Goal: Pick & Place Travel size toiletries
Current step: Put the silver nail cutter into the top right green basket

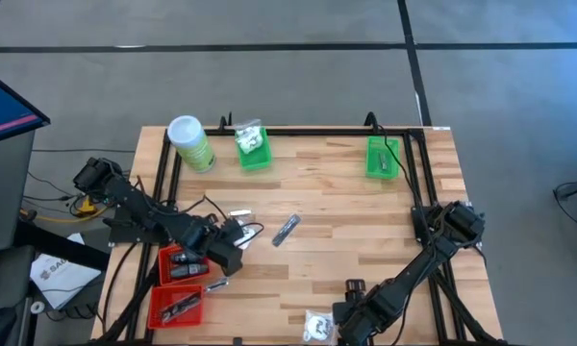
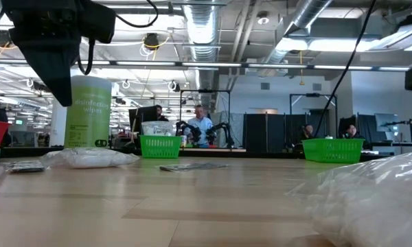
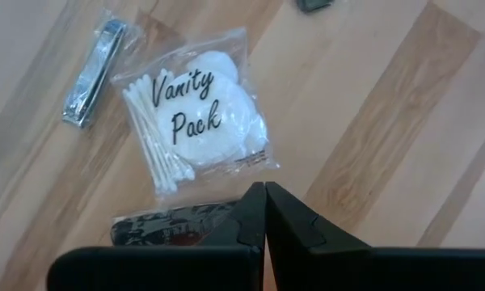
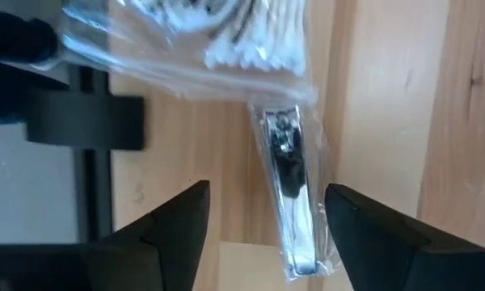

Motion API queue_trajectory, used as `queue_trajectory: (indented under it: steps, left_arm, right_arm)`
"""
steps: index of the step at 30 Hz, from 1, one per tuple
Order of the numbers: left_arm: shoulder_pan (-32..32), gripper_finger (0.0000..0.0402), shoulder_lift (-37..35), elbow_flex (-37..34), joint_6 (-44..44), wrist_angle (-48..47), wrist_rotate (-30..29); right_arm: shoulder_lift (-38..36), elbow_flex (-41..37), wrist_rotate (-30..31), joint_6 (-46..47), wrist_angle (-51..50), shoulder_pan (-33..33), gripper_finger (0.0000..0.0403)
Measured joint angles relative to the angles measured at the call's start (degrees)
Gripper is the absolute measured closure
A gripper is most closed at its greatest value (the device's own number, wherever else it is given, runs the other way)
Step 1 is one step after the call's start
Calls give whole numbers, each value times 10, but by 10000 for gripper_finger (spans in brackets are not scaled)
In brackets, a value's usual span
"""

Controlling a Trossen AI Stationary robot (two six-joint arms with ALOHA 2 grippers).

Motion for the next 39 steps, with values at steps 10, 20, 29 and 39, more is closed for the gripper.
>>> queue_trajectory:
  steps: [10, 20, 29, 39]
  left_arm:
    - [0, 401, 0, 0, 0, 9, 5]
    - [6, 401, 0, 0, -2, 25, 7]
    - [14, 401, 0, 0, -2, 69, 6]
    - [14, 401, 0, 0, -2, 133, 2]
  right_arm:
    - [-4, -43, 12, 4, 1, -2, 204]
    - [-3, -46, 22, 4, 7, -26, 262]
    - [-2, -47, 11, -9, 26, -44, 327]
    - [-2, -47, -48, 53, 60, -73, 371]
